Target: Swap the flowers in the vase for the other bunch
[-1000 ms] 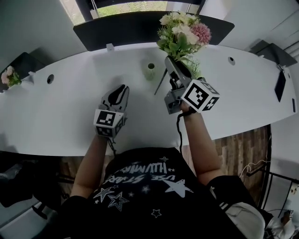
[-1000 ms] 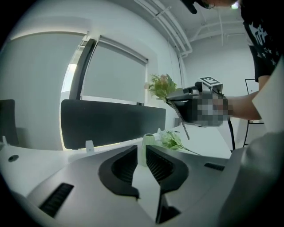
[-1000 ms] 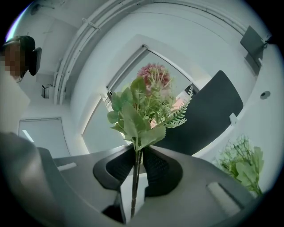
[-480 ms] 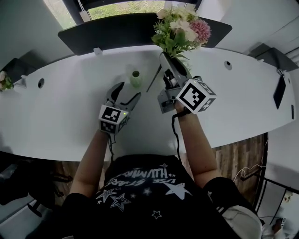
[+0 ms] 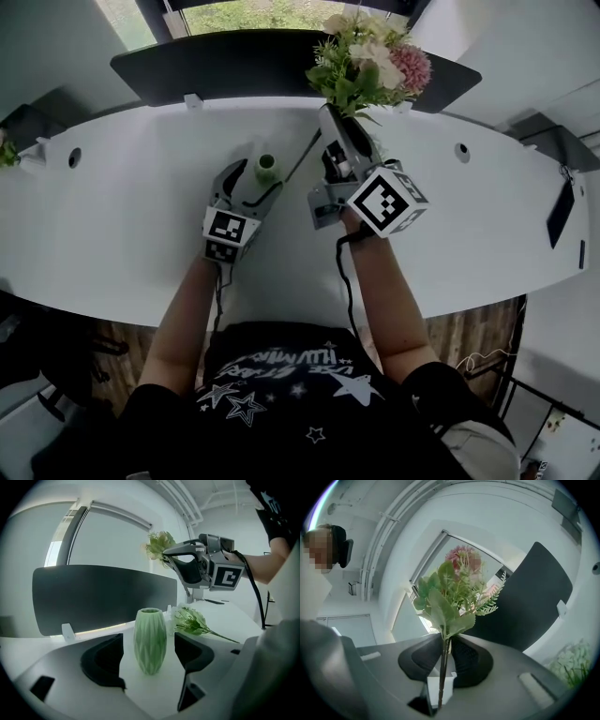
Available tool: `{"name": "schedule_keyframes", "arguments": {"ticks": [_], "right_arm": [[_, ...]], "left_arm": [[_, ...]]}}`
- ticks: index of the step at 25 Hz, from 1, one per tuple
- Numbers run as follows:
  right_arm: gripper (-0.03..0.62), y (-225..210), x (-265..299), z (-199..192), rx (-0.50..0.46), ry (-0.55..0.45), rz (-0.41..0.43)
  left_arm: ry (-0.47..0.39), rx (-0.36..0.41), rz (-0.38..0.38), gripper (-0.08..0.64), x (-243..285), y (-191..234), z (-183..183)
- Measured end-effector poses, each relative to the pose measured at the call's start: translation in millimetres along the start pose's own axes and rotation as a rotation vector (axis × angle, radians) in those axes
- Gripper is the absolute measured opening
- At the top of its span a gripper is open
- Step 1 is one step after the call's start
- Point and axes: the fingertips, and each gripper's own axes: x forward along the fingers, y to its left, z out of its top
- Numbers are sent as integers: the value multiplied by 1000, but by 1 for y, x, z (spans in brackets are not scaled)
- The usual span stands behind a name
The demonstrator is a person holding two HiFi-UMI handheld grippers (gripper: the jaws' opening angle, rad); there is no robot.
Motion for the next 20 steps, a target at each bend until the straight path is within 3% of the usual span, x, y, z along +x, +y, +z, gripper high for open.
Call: {"name": "schedule_keyframes", "arguments": {"ticks": [15,20], "right_arm": [[61,-6,10,-2,1,-52,16],[61,-6,10,-3,-11,-49,15]], "left_arm": [[32,23,4,321,20,-21,-5],[25,21,0,279,22,-29,3]]}}
